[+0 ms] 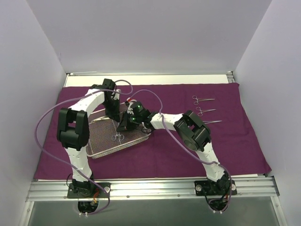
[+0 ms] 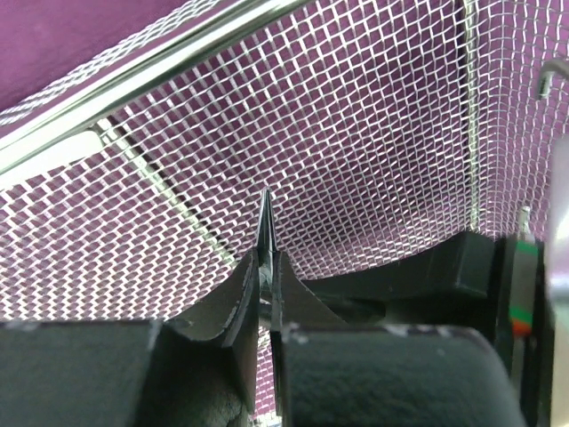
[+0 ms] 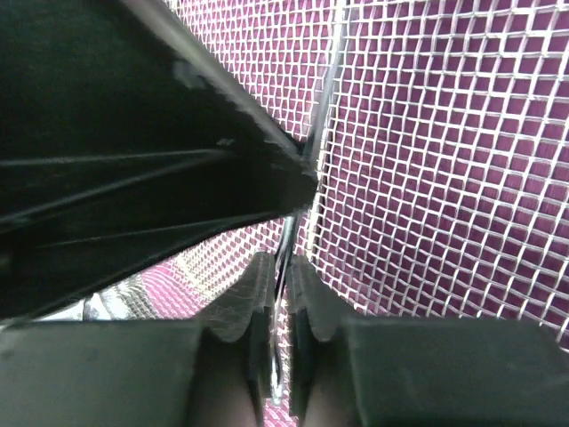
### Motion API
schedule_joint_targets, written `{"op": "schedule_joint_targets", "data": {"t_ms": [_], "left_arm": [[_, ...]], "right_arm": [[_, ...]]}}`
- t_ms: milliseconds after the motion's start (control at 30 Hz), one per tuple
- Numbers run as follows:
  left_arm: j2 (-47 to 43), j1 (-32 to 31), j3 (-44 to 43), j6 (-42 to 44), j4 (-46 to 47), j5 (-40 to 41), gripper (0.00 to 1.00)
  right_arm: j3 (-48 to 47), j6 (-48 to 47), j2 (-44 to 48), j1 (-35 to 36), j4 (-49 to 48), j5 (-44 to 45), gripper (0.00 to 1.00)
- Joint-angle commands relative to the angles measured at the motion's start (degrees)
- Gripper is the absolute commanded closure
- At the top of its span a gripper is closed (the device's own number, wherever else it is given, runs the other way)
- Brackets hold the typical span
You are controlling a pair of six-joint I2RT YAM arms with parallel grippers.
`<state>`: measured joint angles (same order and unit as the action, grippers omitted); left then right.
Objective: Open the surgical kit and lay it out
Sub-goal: Pick up the medical item from the container.
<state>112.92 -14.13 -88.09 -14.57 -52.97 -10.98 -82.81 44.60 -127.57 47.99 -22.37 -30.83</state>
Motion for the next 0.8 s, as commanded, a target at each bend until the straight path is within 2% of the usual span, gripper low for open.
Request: {"op": "schedule_joint_targets", "data": {"t_ms": [0, 100, 233, 433, 567, 767], "left_arm": [[-3.59, 0.94, -0.41, -0.46, 0.24, -1.67, 0.95], [-6.56, 2.52, -0.50, -1.42, -0.20, -0.97, 0.56], [-13.15, 6.56, -4.97, -1.78, -3.53, 1.92, 0.38], [-21.86, 8.51, -9.29, -1.78, -6.71, 3.86, 0.34], [-28.27, 8.59, -1.68, -2.92, -2.60, 2.03, 0.34], [-29.86, 8.59, 7.57, -3.18, -0.12, -2.11, 0.36]], "right_arm": [[-2.71, 1.71, -0.23, 0.35, -4.25, -2.56, 1.00], [-1.83, 2.95, 1.18, 0.18, -6.98, -3.45, 1.00], [-2.62, 4.26, 3.72, -1.05, -6.20, -3.62, 1.00], [-2.28, 7.25, 9.69, -6.23, -3.56, -2.75, 1.00], [4.13, 9.54, 22.05, -12.20, -2.95, 1.46, 1.00], [20.20, 10.42, 41.39, -29.15, 2.68, 3.58, 1.00]]}}
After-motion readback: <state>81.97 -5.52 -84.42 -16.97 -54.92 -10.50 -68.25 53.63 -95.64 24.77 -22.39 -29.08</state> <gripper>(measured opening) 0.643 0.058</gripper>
